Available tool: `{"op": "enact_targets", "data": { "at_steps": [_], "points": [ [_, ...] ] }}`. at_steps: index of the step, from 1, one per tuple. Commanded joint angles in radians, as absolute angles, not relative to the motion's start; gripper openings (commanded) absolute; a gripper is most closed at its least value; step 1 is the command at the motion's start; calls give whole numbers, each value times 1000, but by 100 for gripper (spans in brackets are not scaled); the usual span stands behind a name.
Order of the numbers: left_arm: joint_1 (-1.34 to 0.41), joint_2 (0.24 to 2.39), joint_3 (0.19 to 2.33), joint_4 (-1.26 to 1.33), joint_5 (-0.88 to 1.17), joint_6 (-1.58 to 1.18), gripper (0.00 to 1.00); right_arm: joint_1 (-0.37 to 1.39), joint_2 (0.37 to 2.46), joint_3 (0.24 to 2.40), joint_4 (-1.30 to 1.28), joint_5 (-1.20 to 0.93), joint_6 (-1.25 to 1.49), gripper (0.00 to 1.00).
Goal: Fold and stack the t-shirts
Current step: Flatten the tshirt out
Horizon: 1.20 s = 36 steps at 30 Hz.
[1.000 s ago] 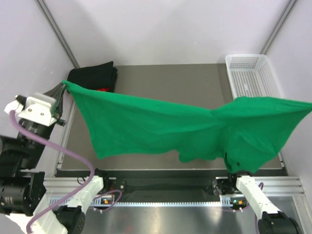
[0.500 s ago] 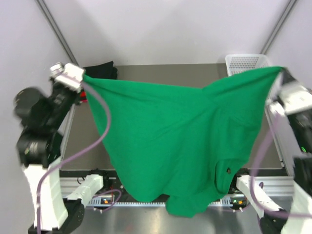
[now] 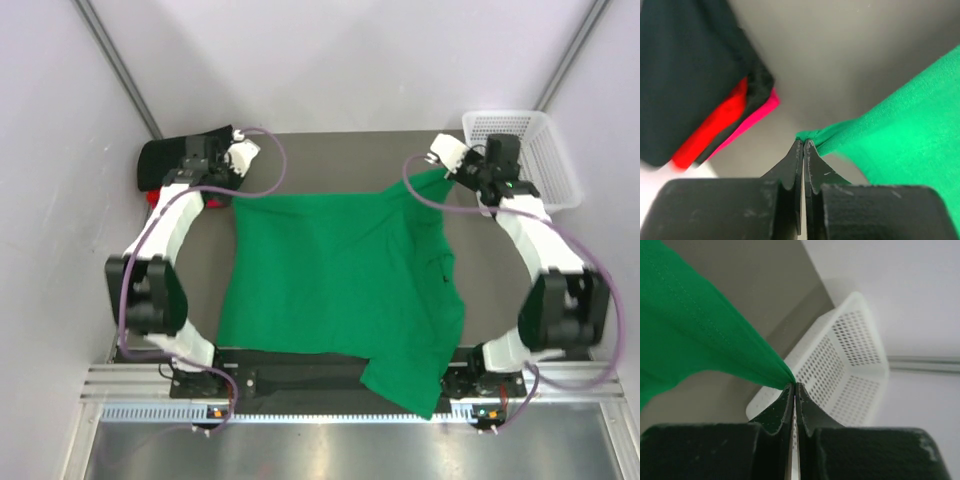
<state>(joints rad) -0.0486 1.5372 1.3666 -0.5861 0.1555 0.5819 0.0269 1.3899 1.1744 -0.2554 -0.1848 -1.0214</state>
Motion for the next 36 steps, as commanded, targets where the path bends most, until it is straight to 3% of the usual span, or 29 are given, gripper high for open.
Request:
{"op": "enact_targets", "data": {
  "at_steps": [1, 12, 19, 36],
  "points": [
    [-48, 1684, 1466, -477, 141, 615, 0, 8, 1557, 1307, -123, -187, -1062, 0],
    [-55, 2064, 1765, -465, 57, 635, 0, 15, 2107, 1824, -213, -166, -983, 0],
    [-55, 2166, 1842, -430, 28, 621, 0, 44, 2302, 2097, -232, -123, -991, 0],
    [-57, 2398, 2175, -347, 18, 601, 0, 103, 2451, 2221, -143, -25, -1017, 0]
  ]
}}
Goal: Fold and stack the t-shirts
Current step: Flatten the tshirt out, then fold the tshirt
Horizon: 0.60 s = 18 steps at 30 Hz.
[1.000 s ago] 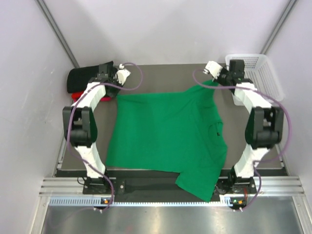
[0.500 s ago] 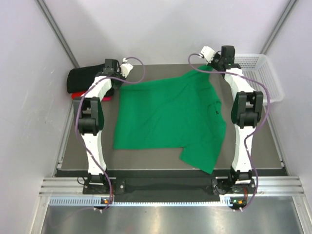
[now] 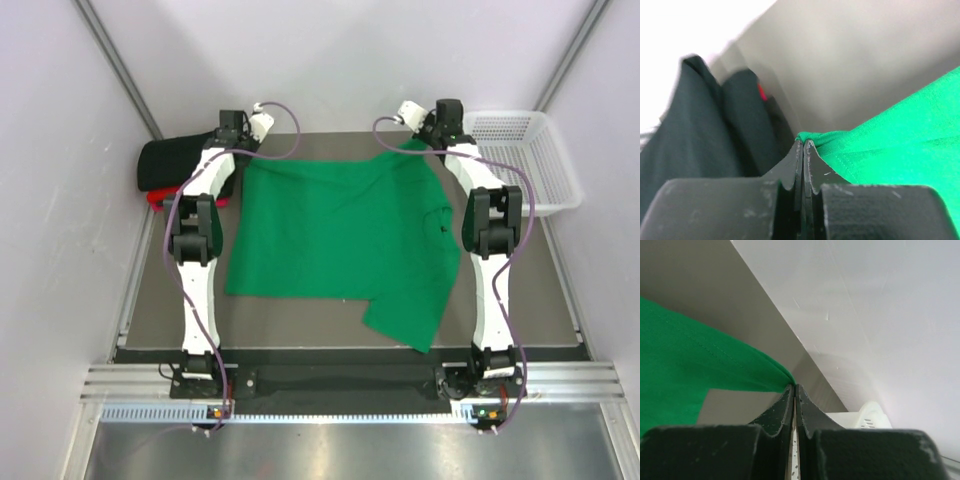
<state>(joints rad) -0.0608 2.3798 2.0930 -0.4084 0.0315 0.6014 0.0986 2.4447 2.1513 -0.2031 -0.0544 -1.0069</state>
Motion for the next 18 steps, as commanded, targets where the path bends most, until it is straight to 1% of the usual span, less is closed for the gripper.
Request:
{"op": "enact_targets", "data": {
  "at_steps": [1, 9, 13, 18],
  "points": [
    [-57, 2402, 2181, -348, 18, 603, 0, 103, 2451, 2220, -143, -23, -1020, 0],
    [-55, 2390, 2174, -359, 21, 594, 0, 106, 2415, 2207, -159, -15, -991, 0],
    [-55, 2347, 2161, -364, 40, 575, 0, 112, 2332, 2106, -167, -15, -988, 0],
    [-52, 2260, 2070, -324, 80, 568, 0, 115, 2188, 1946, -186, -38, -980, 0]
  ]
}}
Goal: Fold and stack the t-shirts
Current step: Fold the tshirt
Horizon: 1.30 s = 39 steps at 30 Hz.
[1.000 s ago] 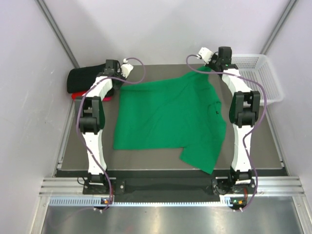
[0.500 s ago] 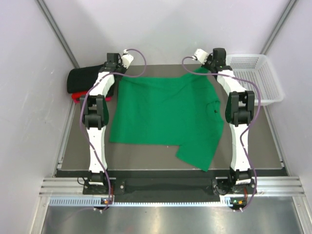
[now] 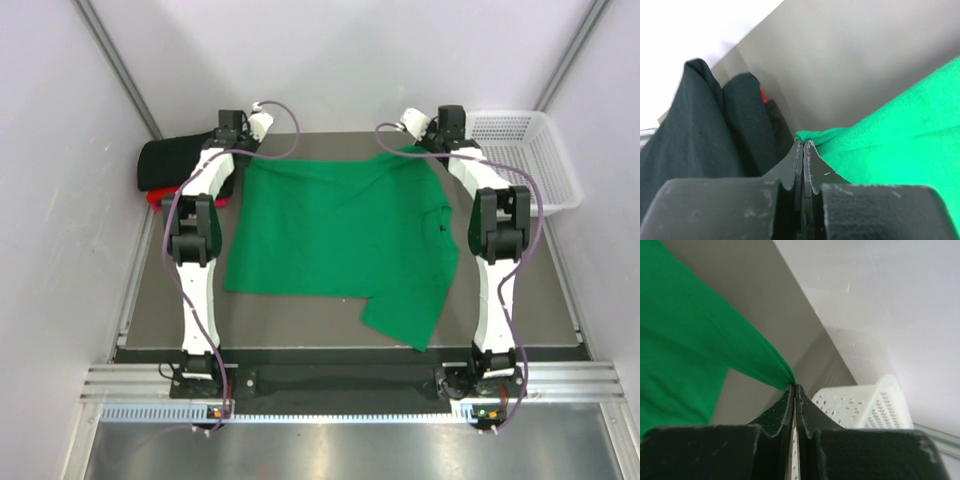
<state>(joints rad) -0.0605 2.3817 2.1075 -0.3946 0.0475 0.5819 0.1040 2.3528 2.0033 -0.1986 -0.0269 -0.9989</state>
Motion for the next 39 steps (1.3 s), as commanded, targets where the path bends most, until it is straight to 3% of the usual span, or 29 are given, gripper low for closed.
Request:
{"op": "enact_targets", "data": {
  "at_steps": [1, 19, 39],
  "points": [
    [-52, 2246, 2050, -318, 84, 569, 0, 114, 2163, 1913, -178, -41, -980, 0],
    [-44, 2094, 1875, -330, 126, 554, 0, 144, 1846, 1585, -271, -64, -960, 0],
    [-23, 2006, 1689, -336, 104, 564, 0, 141, 1626, 1309, -353, -66, -917, 0]
  ]
}}
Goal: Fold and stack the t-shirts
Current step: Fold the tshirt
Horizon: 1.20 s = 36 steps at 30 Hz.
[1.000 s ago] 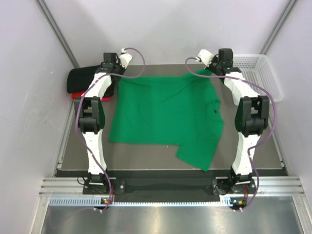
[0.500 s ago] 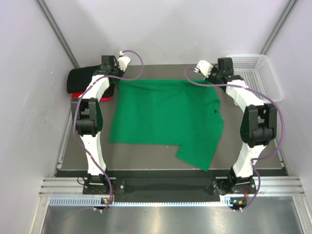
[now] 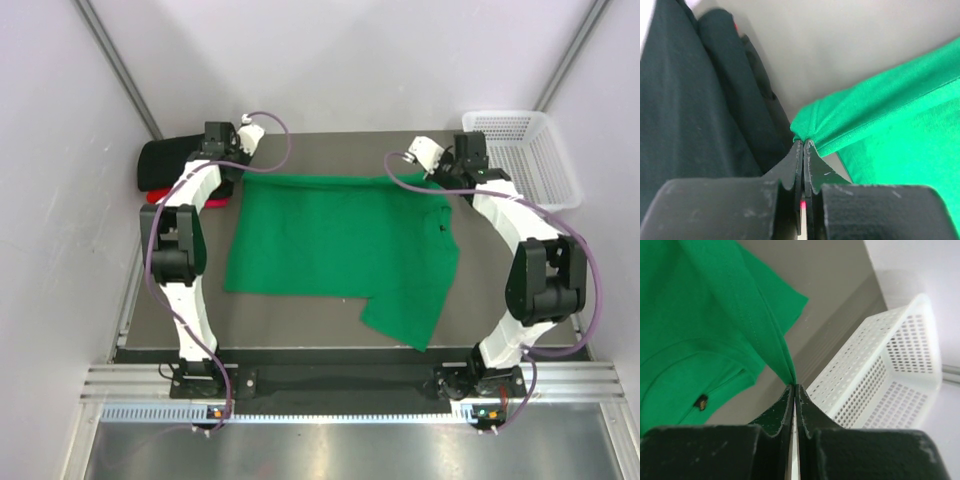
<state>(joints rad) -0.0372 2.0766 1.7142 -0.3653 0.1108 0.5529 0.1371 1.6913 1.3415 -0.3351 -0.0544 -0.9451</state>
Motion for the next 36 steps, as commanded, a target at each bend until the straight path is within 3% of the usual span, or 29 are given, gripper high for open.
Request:
{"op": "enact_targets", "data": {
  "at_steps": [1, 14, 36],
  "points": [
    [-23, 2002, 1678, -337, 106, 566, 0, 141, 1612, 1295, -360, -71, -917, 0],
    [-21, 1954, 1519, -344, 95, 580, 0, 141, 1554, 1105, -382, -86, -917, 0],
    [-23, 1858, 1378, -380, 129, 574, 0, 123, 1534, 1017, -362, -51, -940, 0]
  ]
}}
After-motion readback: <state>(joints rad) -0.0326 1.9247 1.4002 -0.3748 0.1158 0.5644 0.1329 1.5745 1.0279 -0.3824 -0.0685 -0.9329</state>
